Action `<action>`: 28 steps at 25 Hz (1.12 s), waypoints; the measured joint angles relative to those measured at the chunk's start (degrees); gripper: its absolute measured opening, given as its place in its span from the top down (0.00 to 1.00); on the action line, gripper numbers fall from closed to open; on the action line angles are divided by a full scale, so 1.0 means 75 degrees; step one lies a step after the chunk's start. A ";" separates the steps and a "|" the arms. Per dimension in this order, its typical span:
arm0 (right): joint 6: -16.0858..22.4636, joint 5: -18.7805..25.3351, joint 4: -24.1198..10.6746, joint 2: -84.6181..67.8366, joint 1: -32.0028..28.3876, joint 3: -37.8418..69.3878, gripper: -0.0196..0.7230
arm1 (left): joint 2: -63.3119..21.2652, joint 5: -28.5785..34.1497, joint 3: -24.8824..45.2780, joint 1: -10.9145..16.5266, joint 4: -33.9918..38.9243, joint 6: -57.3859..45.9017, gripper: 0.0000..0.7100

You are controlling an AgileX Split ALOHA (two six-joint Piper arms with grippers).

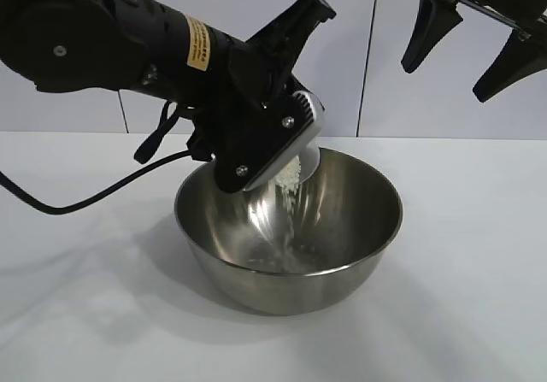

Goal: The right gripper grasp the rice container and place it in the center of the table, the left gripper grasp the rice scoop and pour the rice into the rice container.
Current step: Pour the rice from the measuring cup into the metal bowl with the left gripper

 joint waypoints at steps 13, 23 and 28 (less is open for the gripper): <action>0.0000 -0.0017 0.0124 0.0000 0.0000 0.0000 0.13 | 0.0000 0.0191 0.0000 0.0000 0.0000 0.1362 0.98; -0.0007 -0.0017 0.0213 0.0000 0.0000 0.0000 0.13 | 0.0000 0.0191 0.0000 0.0000 0.0000 0.1514 0.98; -0.0007 -0.0017 0.0227 0.0000 0.0000 0.0000 0.13 | 0.0000 0.0183 0.0000 0.0000 0.0000 0.1761 0.98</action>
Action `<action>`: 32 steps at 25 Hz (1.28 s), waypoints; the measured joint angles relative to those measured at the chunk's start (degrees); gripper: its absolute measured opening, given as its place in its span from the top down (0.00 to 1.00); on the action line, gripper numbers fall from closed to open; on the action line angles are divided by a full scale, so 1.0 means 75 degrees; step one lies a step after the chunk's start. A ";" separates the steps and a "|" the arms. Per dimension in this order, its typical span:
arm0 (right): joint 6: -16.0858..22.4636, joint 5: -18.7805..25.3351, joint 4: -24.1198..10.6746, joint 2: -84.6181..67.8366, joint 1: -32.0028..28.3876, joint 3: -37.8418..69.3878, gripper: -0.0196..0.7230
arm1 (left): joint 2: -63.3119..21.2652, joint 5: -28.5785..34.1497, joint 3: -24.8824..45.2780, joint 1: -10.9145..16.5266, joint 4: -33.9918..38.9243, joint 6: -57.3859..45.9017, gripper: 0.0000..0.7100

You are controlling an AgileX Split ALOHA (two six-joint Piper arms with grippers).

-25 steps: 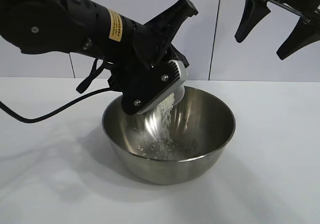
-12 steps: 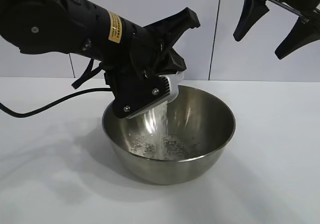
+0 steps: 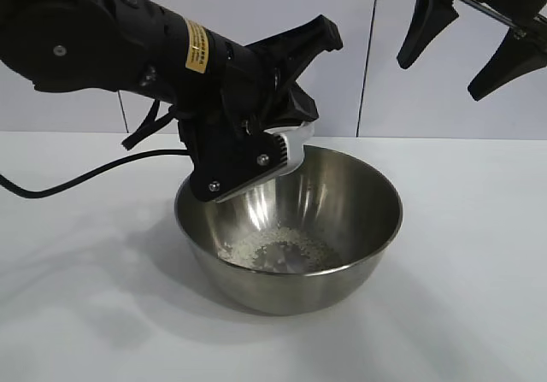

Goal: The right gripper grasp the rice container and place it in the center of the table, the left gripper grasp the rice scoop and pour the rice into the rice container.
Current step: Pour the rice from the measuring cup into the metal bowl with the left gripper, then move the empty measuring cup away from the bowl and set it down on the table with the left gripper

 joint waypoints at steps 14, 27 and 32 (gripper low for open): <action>-0.0020 0.0000 0.0016 0.0000 0.0000 0.0000 0.13 | 0.0000 -0.1268 0.0000 0.0000 -0.1493 -0.1313 0.98; -0.0020 -0.0031 0.0016 0.0000 0.0000 0.0000 0.13 | 0.0000 -0.4472 0.0000 0.0000 -0.7480 -0.4696 0.98; -0.0020 -0.0038 0.0016 0.0000 0.0000 0.0000 0.13 | 0.0000 -0.4932 0.0000 0.0000 -0.8479 -0.5812 0.98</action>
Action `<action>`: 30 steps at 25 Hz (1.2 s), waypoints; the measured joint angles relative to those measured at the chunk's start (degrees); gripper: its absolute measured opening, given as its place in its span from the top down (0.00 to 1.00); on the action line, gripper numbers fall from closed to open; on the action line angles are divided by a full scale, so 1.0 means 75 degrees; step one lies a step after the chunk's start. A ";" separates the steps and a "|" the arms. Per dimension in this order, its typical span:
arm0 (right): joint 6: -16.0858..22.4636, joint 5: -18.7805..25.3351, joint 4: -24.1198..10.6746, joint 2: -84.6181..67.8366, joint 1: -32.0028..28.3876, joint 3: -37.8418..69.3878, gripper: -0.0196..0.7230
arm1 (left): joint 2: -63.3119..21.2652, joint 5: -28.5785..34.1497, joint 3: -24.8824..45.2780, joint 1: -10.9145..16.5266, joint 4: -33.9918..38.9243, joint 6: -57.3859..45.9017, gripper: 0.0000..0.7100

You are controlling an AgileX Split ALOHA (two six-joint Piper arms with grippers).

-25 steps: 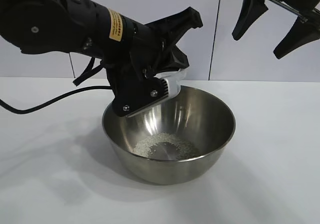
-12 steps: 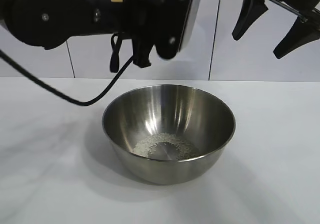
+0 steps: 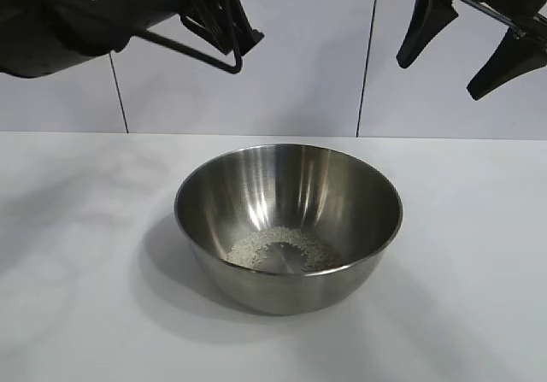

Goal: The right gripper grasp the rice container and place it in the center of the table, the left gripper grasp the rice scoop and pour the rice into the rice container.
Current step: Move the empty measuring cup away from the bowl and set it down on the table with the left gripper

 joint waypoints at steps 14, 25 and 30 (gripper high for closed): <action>0.0000 -0.0088 -0.0007 0.0000 0.0000 0.0000 0.13 | -0.0471 -0.0312 0.0484 0.0069 -0.1030 -0.2374 0.98; -0.0002 -0.0115 -0.0007 0.0000 0.0000 0.0000 0.13 | -0.0993 -0.1408 0.3189 0.0718 -0.0519 -0.4558 0.98; -0.0009 -0.0143 -0.0007 0.0000 0.0000 0.0000 0.13 | -0.0993 -0.1611 0.4167 0.0735 -0.0399 -0.4870 0.98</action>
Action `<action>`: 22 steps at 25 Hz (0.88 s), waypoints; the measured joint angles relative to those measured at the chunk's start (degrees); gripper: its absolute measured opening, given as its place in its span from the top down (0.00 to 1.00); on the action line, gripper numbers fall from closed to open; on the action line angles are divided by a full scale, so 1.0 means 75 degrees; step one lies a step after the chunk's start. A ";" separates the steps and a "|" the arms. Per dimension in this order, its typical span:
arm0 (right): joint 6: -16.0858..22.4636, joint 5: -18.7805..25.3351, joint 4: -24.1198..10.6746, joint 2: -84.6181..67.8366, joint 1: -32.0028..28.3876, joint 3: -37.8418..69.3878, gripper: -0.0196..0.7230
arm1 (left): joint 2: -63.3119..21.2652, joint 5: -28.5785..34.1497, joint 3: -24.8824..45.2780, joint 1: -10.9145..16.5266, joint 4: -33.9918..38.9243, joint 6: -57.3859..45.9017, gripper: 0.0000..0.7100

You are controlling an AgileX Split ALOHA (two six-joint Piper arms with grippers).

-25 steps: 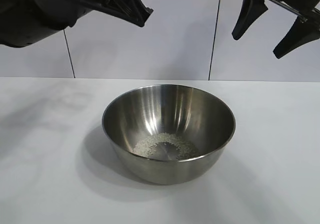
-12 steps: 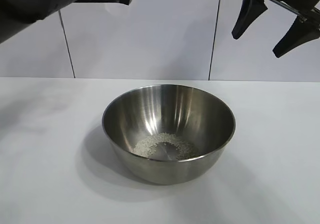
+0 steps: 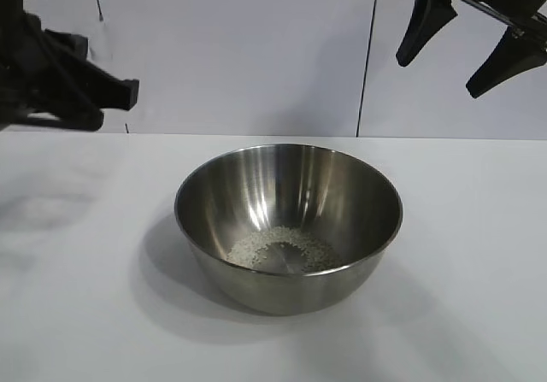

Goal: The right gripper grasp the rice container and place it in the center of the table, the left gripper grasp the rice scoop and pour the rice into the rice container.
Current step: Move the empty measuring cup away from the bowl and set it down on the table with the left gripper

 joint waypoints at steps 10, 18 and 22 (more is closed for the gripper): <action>0.0000 -0.0006 0.0000 0.0000 0.0000 0.0000 0.13 | 0.0849 -0.0045 0.0637 0.0467 0.0741 -0.1182 0.98; 0.0000 -0.0030 0.0000 0.0000 0.0000 0.0000 0.13 | 0.1519 -0.0045 0.0637 0.0965 0.1714 -0.1565 0.98; 0.0000 -0.0038 0.0000 0.0000 0.0000 0.0000 0.13 | 0.1694 -0.0056 0.0637 0.1213 0.2069 -0.1774 0.98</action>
